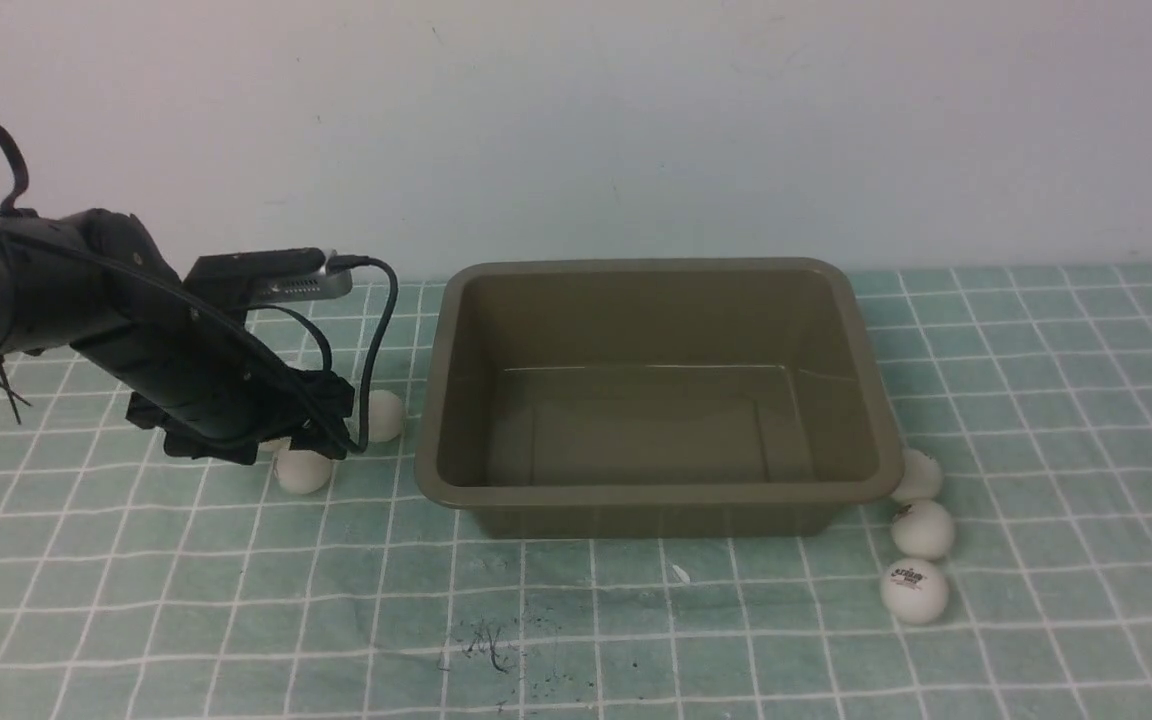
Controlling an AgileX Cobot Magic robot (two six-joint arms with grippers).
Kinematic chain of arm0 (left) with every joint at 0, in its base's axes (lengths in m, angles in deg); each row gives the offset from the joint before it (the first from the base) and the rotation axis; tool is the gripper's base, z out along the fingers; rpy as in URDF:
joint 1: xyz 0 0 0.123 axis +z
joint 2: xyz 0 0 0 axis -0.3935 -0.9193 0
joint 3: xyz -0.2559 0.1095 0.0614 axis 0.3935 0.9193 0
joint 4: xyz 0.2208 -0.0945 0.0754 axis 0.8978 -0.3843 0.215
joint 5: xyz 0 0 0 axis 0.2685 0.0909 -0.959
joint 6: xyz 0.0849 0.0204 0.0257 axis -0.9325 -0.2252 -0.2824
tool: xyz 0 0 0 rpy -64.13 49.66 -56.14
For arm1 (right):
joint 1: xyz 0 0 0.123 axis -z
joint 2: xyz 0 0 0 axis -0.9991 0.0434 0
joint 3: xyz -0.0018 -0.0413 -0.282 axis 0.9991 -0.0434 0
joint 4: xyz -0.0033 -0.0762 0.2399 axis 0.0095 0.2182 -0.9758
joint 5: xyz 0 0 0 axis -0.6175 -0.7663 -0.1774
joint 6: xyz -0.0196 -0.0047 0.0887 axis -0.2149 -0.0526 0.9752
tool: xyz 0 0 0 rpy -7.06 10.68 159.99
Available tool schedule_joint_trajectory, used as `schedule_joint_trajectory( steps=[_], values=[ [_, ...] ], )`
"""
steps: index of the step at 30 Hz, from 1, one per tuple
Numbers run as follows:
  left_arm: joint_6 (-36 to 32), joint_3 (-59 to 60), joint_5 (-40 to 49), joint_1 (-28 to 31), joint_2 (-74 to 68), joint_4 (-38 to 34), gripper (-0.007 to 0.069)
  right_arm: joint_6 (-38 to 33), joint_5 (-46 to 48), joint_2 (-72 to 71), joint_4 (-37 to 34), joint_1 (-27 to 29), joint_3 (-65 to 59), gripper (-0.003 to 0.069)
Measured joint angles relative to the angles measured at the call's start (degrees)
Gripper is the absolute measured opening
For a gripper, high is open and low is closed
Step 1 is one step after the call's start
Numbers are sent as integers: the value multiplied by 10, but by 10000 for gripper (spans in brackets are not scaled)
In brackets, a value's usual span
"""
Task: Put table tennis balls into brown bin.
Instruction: 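Reach for and grasp a ping pong ball on the table beside the basket, then drop the ball into the bin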
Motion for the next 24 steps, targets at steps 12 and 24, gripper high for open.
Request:
schedule_joint_trajectory(
  steps=[12, 24],
  values=[
    [0, -3, 10, 0, -17, 14, 350, 0, 0, 0, 0, 0, 0, -15],
    [-21, -11, 92, -57, 176, 17, 352, -48, 107, 195, -30, 0, 27, 8]
  ],
)
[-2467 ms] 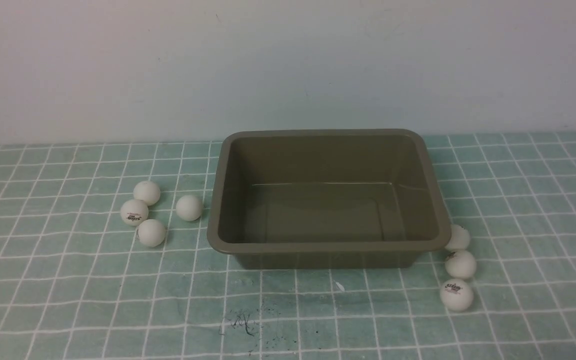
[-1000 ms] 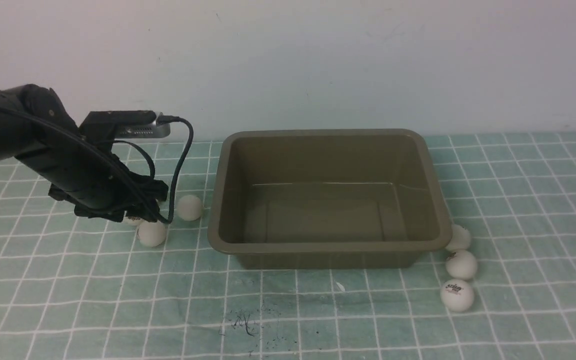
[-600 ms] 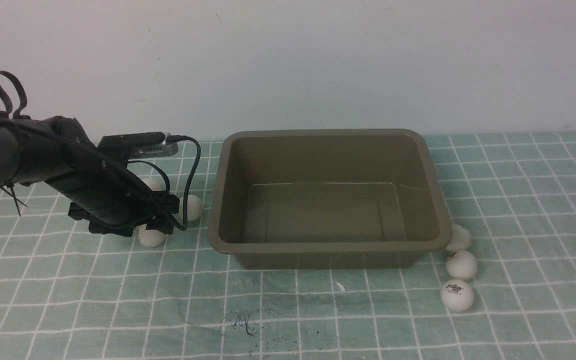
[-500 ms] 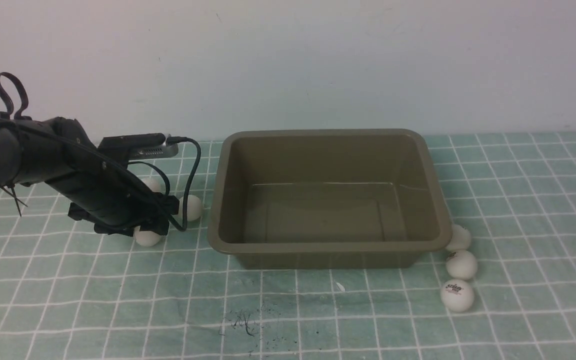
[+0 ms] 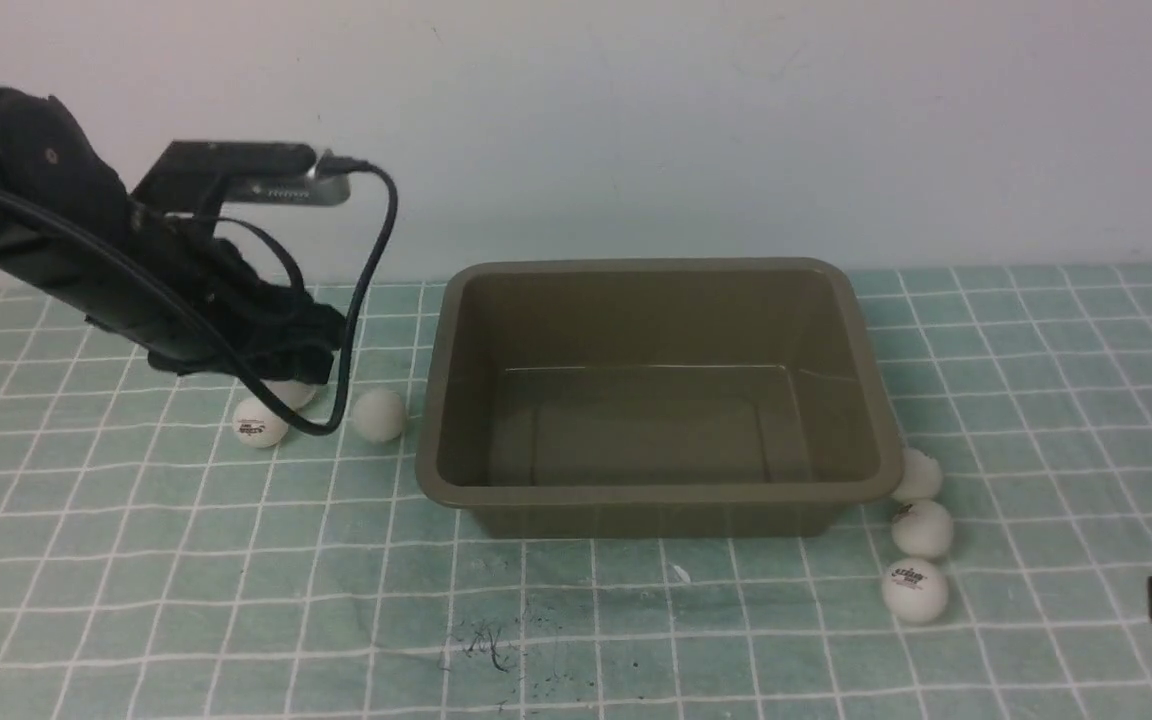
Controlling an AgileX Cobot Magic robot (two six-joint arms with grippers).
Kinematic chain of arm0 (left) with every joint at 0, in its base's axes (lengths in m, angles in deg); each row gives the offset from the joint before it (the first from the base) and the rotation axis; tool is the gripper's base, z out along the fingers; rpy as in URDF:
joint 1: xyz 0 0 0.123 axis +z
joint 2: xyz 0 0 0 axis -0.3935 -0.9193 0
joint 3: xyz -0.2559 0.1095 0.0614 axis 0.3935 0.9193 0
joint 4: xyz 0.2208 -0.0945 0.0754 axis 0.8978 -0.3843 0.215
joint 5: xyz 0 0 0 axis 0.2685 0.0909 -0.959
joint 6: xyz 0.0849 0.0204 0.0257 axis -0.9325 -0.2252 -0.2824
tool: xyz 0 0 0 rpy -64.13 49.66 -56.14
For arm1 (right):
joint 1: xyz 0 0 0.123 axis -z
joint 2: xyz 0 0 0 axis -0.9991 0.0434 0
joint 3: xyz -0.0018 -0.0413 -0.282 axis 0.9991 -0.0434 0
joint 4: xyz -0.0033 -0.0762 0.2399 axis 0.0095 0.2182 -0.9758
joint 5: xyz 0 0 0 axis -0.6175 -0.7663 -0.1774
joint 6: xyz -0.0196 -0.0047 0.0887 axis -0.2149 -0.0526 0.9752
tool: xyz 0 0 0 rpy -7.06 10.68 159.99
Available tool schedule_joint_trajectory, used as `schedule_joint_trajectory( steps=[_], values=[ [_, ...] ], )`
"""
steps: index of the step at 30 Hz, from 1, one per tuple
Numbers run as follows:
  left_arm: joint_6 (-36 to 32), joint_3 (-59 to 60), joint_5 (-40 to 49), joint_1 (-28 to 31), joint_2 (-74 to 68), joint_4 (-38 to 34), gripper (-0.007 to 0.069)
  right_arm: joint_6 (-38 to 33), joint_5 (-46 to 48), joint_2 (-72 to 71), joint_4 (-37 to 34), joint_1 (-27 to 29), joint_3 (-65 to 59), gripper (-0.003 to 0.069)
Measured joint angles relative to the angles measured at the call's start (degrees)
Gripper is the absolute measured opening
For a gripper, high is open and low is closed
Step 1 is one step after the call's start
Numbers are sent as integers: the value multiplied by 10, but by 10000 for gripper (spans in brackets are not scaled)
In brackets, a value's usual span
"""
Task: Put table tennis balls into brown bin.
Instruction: 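Drop the ball into the bin, then reach for and grasp a ping pong ball on the table, then release the ping pong ball into the bin and lift the gripper away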
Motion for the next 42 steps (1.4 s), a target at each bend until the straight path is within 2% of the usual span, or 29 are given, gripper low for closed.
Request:
schedule_joint_trajectory(
  steps=[2, 3, 5, 9, 11, 14, 16, 17, 19, 20, 21, 22, 24, 25, 26, 28, 29, 30, 35, 40, 42],
  values=[
    [-3, -6, 1, -18, 1, -8, 352, -11, -4, 27, -7, 0, 3, 20],
    [-16, -21, 8, -44, -6, -15, 352, -28, -16, 78, -20, 0, 10, 55],
    [-20, -25, 10, -58, -14, -17, 352, -32, -24, 101, -22, 0, 12, 77],
    [-21, -74, 44, -103, -77, -23, 354, -40, -52, 188, -37, -2, 26, 222],
    [-13, -100, 62, -115, -113, -23, 399, -42, -72, 224, -37, -10, 33, 314],
    [-8, -134, 82, -120, -147, -23, 512, -43, -106, 260, -37, -35, 40, 423],
    [-5, -145, 93, -120, -156, -21, 545, -44, -124, 280, -37, -50, 44, 468],
    [5, -161, 106, -118, -159, -15, 577, -44, -143, 304, -37, -67, 51, 521],
    [25, -191, 130, -110, -158, 5, 573, -44, -160, 329, -37, -82, 59, 561],
    [37, -208, 146, -101, -155, 19, 542, -44, -172, 348, -37, -89, 67, 580],
    [48, -224, 161, -92, -151, 37, 496, -44, -178, 360, -38, -93, 71, 588],
    [66, -252, 194, -66, -140, 73, 349, -37, -193, 391, -39, -95, 81, 591],
    [72, -267, 218, -31, -126, 97, 159, -28, -210, 420, -39, -96, 87, 569],
    [73, -270, 227, -11, -119, 104, 92, -26, -214, 431, -37, -96, 90, 545],
    [74, -271, 230, -3, -117, 106, 81, -26, -215, 434, -37, -96, 91, 539],
    [77, -272, 241, 41, -109, 108, 19, -25, -224, 450, -37, -96, 93, 434],
    [77, -272, 249, 70, -109, 108, 5, -25, -225, 453, -36, -96, 93, 355],
    [77, -272, 251, 86, -110, 108, 0, -25, -223, 453, -33, -96, 94, 349],
    [70, -271, 270, 146, -136, 93, -5, -28, -165, 396, -18, -96, 96, 364],
    [26, -271, 275, 149, -178, 62, 4, -32, -129, 289, -45, -96, 110, 364],
    [-4, -271, 273, 143, -208, 41, 51, -49, -121, 261, -71, -99, 164, 364]
  ],
)
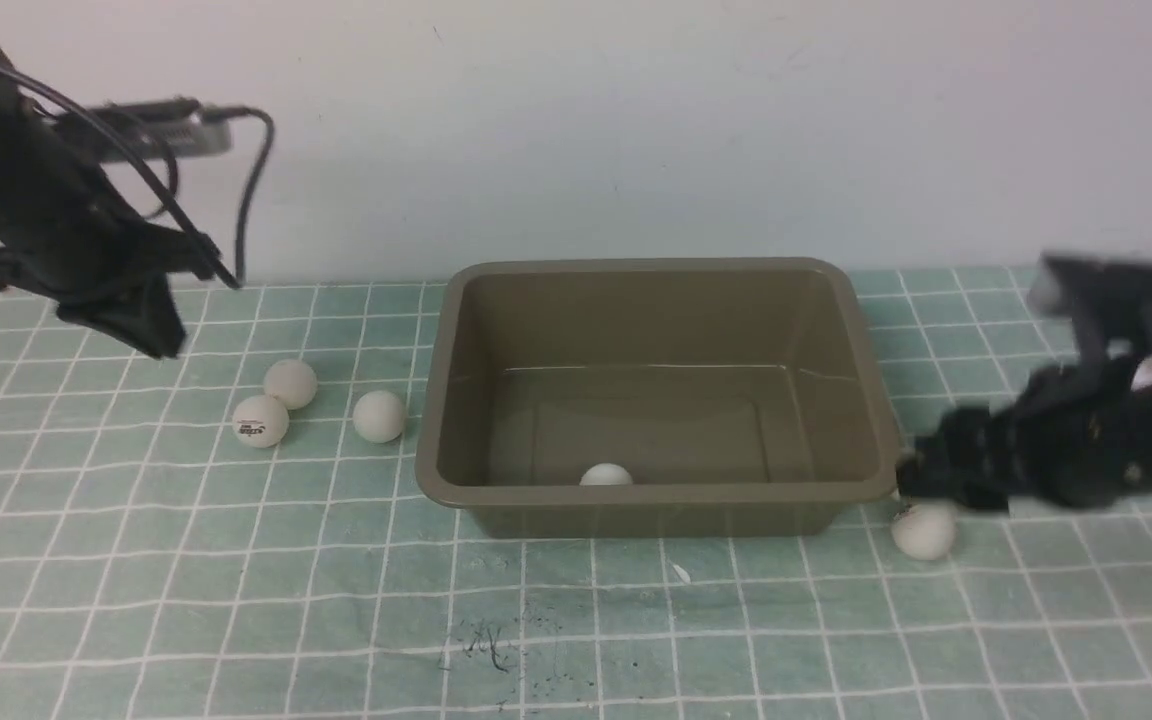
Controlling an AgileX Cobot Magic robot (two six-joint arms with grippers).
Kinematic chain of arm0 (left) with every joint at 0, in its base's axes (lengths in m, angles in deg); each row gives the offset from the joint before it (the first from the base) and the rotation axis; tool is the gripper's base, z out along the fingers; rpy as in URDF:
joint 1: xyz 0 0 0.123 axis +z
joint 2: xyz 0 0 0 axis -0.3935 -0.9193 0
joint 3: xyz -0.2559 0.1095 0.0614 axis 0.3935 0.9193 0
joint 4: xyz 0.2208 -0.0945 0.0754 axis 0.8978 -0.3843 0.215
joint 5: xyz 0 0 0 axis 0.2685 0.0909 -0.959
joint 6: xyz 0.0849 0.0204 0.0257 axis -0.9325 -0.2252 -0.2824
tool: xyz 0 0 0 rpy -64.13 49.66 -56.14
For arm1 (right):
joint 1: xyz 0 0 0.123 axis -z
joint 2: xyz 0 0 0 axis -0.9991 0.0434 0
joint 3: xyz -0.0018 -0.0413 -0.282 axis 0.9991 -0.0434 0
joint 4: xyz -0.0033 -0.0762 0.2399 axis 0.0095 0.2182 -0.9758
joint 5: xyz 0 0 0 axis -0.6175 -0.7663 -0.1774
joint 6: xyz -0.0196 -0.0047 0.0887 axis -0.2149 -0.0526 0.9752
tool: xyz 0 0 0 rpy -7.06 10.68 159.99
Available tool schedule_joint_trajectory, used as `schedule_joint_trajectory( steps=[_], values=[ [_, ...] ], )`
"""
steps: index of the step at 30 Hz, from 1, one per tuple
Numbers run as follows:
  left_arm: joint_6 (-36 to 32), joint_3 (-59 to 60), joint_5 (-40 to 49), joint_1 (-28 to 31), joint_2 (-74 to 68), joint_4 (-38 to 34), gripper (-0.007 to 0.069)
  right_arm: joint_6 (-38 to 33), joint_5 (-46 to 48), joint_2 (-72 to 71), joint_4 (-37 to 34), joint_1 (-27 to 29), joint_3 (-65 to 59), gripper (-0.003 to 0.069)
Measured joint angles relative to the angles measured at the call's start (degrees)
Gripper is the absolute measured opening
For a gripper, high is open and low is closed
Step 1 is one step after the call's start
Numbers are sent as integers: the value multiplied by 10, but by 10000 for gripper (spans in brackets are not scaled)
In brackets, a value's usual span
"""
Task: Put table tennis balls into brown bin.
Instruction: 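Release the ping pong ball into the bin and lift the gripper away, then reach for and grasp a ping pong ball on the table beside the basket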
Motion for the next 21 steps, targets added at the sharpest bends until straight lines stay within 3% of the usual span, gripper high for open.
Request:
schedule_joint_trajectory(
  steps=[3, 8, 13, 16, 18, 20, 21],
  values=[
    [-17, 0, -16, -9, -31, -10, 146, -9, 10, 21, -8, -6, 65, 364],
    [-22, 0, -64, -23, -76, -12, 432, -12, 48, 120, -7, -19, 177, 384],
    [-22, 0, -89, -28, -106, -7, 604, -12, 110, 184, -2, -20, 252, 559],
    [-22, 0, -93, -29, -115, 4, 604, -13, 129, 179, 4, -20, 275, 595],
    [-21, 0, -90, -29, -118, 12, 542, -14, 132, 159, 16, -20, 282, 568],
    [-19, 0, -85, -29, -118, 22, 439, -11, 140, 128, 43, -20, 283, 491],
    [-14, 0, -81, -29, -115, 36, 331, -3, 150, 111, 65, -20, 284, 435]
  ],
)
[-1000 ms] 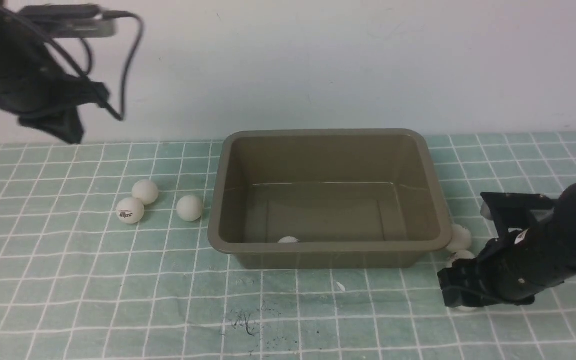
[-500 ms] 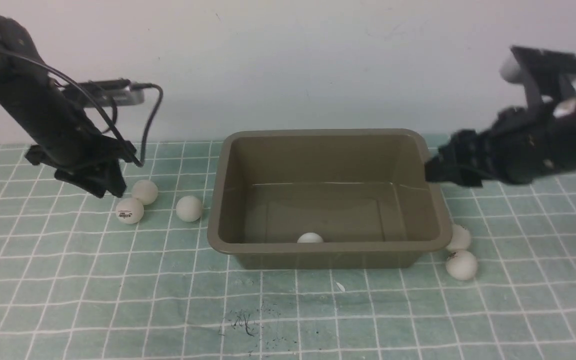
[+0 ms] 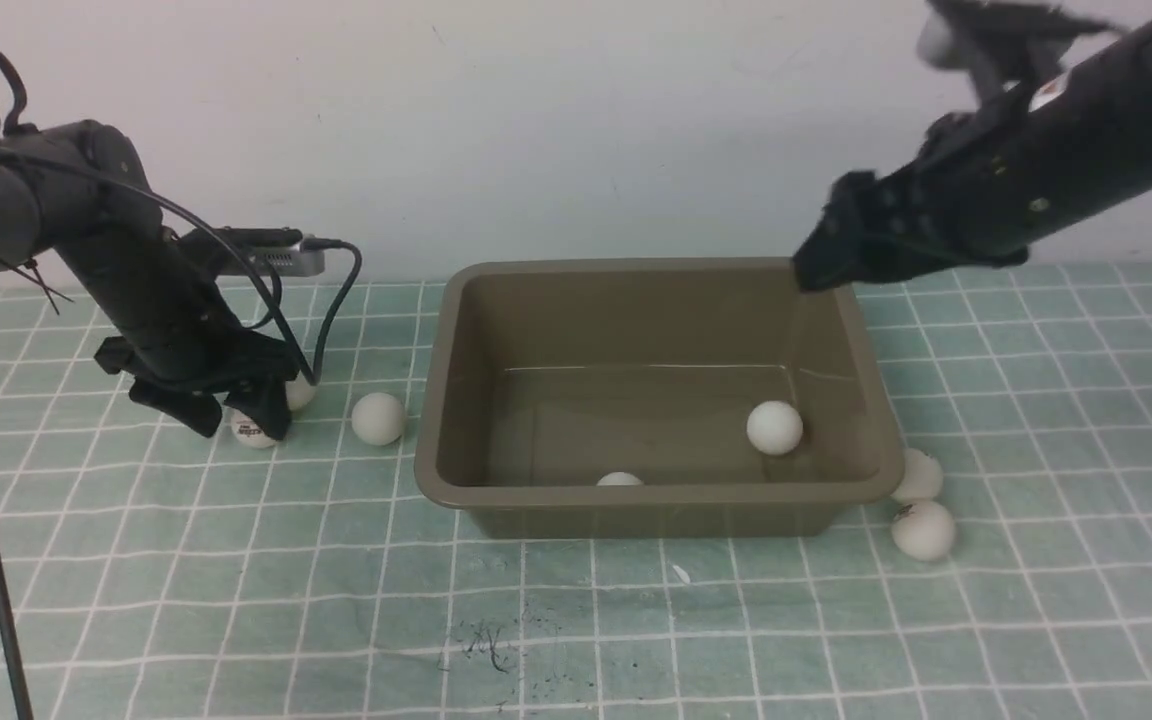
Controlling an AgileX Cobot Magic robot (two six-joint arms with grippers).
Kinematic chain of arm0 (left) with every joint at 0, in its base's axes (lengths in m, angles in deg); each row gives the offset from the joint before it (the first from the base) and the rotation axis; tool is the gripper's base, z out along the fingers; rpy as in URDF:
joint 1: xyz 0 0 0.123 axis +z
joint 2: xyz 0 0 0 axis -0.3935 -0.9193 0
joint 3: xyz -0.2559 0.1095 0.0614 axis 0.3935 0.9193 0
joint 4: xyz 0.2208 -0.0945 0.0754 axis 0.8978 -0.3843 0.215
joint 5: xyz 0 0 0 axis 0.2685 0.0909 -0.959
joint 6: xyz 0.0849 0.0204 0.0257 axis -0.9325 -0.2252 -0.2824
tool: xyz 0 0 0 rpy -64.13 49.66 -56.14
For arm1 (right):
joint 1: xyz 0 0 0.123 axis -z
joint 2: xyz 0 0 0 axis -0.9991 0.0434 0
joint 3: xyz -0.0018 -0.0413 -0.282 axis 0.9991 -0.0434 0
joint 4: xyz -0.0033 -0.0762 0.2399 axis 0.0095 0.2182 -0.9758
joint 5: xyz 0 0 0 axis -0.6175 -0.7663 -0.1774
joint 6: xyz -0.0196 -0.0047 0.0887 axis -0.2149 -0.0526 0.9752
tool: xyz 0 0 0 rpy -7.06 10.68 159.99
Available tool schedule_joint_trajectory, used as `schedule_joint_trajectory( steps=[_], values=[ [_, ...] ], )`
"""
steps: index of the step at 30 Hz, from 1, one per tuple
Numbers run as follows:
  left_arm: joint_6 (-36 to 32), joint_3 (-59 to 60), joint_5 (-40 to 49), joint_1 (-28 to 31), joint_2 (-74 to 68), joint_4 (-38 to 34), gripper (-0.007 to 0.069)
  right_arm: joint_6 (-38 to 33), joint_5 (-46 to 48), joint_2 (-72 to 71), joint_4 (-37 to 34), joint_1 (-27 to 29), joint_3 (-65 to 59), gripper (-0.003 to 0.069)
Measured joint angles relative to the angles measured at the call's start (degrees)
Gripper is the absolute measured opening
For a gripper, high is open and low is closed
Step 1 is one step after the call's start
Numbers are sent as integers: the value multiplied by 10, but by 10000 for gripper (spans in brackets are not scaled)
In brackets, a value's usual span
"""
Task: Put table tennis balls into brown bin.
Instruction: 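Reach for and grasp a ping pong ball on the table beside the basket, then drop the ball into the bin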
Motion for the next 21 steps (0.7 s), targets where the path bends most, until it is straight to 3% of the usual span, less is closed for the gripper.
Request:
schedule_joint_trajectory(
  steps=[1, 2, 3, 4, 5, 6, 9, 14, 16, 21],
  values=[
    [4, 0, 7, 0, 4, 11, 290, 13, 12, -17, 25, 3, 0, 371],
    [8, 0, 18, 0, 12, 21, 307, 31, 26, -38, 64, 9, -2, 285],
    [8, 0, 22, 0, 13, 24, 309, 34, 28, -41, 64, 10, -3, 270],
    [10, 0, 33, 0, 28, 30, 313, 57, 31, -65, 108, 20, -14, 166],
    [10, 0, 35, 0, 31, 30, 313, 61, 31, -68, 114, 21, -16, 150],
    [10, 0, 50, 0, 64, 29, 313, 87, 26, -97, 153, 39, -46, 52],
    [10, 0, 64, -3, 109, 10, 313, 115, 19, -125, 181, 69, -107, 1],
    [-27, -2, 60, -45, 171, -65, 313, 129, -9, -121, 151, 91, -218, 10],
    [-41, -2, 45, -69, 169, -93, 313, 115, -30, -104, 113, 90, -246, 59],
    [-50, -2, 6, -142, 134, -111, 335, 59, -81, -34, 17, 88, -266, 302]
  ],
)
